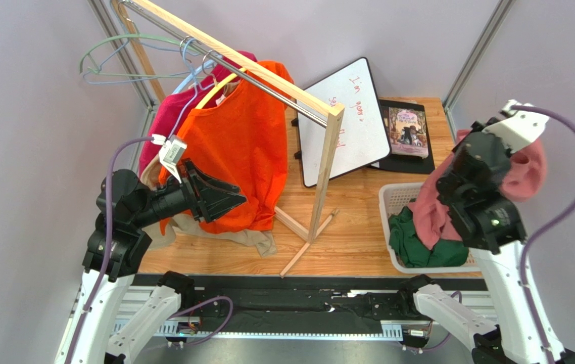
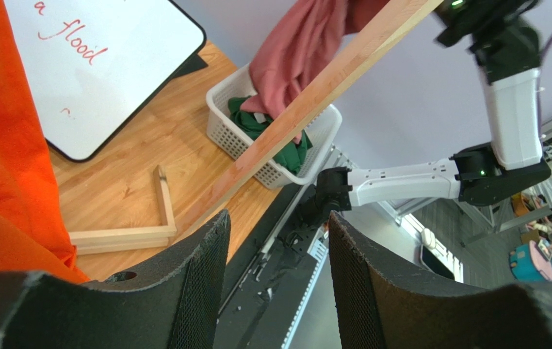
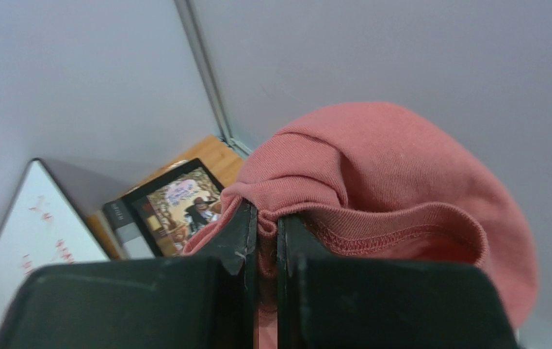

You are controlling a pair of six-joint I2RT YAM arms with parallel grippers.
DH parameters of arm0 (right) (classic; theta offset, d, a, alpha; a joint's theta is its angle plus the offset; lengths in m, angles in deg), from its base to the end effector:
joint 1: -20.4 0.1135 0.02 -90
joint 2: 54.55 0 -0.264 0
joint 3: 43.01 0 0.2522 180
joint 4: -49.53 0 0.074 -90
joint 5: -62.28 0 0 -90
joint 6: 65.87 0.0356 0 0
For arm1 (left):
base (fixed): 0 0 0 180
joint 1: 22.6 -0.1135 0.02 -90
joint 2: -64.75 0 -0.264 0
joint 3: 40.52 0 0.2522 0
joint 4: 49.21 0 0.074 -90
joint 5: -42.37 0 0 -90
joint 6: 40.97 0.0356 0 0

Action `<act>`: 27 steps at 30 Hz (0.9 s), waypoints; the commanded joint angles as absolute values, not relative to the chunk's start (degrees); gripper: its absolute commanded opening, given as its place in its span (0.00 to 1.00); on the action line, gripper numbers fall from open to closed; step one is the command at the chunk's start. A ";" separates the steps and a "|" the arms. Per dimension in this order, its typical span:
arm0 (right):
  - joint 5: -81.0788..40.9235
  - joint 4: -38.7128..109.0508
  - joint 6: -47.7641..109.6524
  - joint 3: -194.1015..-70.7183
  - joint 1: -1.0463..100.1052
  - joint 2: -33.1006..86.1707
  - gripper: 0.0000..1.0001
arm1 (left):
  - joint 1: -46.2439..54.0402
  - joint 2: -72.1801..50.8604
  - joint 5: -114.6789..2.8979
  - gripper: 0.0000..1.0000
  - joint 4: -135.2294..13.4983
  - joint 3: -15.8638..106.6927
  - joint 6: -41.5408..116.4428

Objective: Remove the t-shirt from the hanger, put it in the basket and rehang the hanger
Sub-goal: Place the tshirt into the basket

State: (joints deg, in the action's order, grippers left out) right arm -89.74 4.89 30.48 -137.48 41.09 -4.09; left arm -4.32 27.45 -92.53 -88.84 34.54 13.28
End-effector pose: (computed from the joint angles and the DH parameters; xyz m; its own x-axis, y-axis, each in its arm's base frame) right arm 0.1271 0.0144 0.4913 0.0628 0.0792 -0.9949 0.6574 0.7467 0.1009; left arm 0.0952 -0.0579 0.4247 -0.5463 -0.2554 -0.7977 0.7059 0.3722 -0.6026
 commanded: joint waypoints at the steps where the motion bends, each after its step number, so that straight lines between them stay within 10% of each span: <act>1: -98.82 6.94 44.56 -126.84 36.67 -9.36 0.00 | -4.06 27.30 -92.98 0.57 -89.33 37.58 15.45; 13: -78.46 -10.73 69.74 -112.88 -2.40 -12.97 0.00 | -4.06 27.48 -92.46 0.57 -94.08 39.86 18.88; 27: -39.94 2.45 71.42 -95.45 -4.82 -2.00 0.00 | -4.06 28.54 -84.20 0.59 -102.08 50.50 23.72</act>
